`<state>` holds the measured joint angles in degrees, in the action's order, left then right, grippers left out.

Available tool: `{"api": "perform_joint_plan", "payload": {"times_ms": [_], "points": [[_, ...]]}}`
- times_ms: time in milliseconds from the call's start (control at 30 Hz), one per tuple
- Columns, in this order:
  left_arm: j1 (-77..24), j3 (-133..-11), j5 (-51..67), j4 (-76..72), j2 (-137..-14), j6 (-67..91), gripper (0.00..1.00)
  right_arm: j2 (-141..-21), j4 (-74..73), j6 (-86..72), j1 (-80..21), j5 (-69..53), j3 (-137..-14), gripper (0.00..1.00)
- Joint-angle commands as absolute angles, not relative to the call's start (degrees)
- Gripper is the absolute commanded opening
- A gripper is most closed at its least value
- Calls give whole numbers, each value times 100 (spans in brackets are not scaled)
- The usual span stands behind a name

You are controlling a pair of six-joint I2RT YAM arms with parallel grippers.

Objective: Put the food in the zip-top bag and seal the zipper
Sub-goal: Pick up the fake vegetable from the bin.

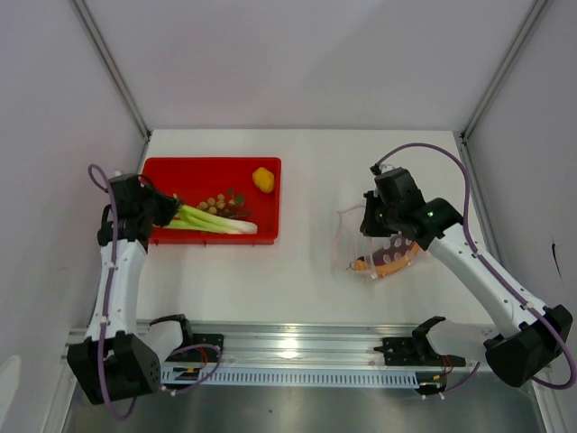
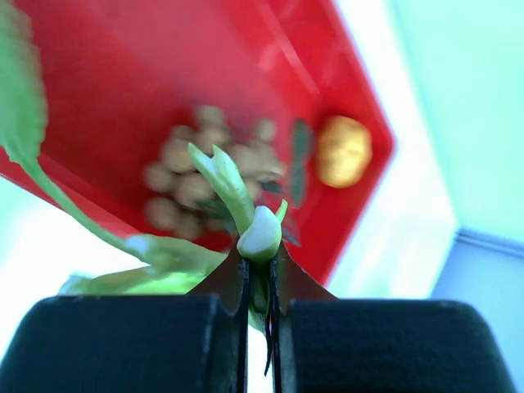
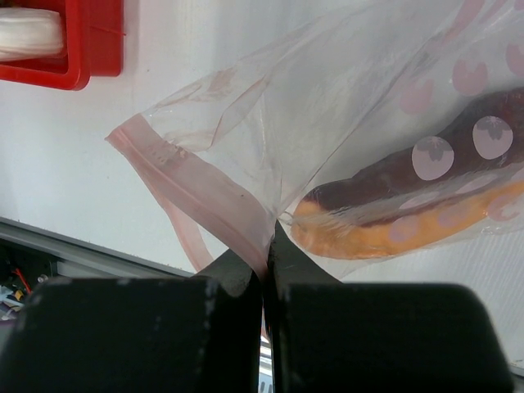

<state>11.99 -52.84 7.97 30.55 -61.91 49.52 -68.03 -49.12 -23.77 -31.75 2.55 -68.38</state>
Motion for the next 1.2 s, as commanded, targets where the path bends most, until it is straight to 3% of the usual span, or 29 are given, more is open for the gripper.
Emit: {"api": "perform_joint_plan", "payload": {"times_ms": [0, 367, 667, 933, 1167], "points": [[1248, -5484, 1370, 3085, -5557, 5018, 0, -6697, -4825, -2426, -3182, 325, -7075, 0], [985, -5599, 2574, 2357, -4413, 5291, 0, -6952, -4808, -2610, -3111, -272, -7339, 0], [554, -6090, 3093, 1776, -4175, 5625, 1, -7137, -4825, -2663, -2989, -606, -7532, 0], [-121, -6126, 4366, -383, -4087, 5843, 1, -7330, -4948, -2646, -2979, -1107, -7690, 0], [-1141, -5906, 4536, -1844, -4350, 5907, 1, -7479, -4957, -2654, -3058, -1581, -7761, 0]]}}
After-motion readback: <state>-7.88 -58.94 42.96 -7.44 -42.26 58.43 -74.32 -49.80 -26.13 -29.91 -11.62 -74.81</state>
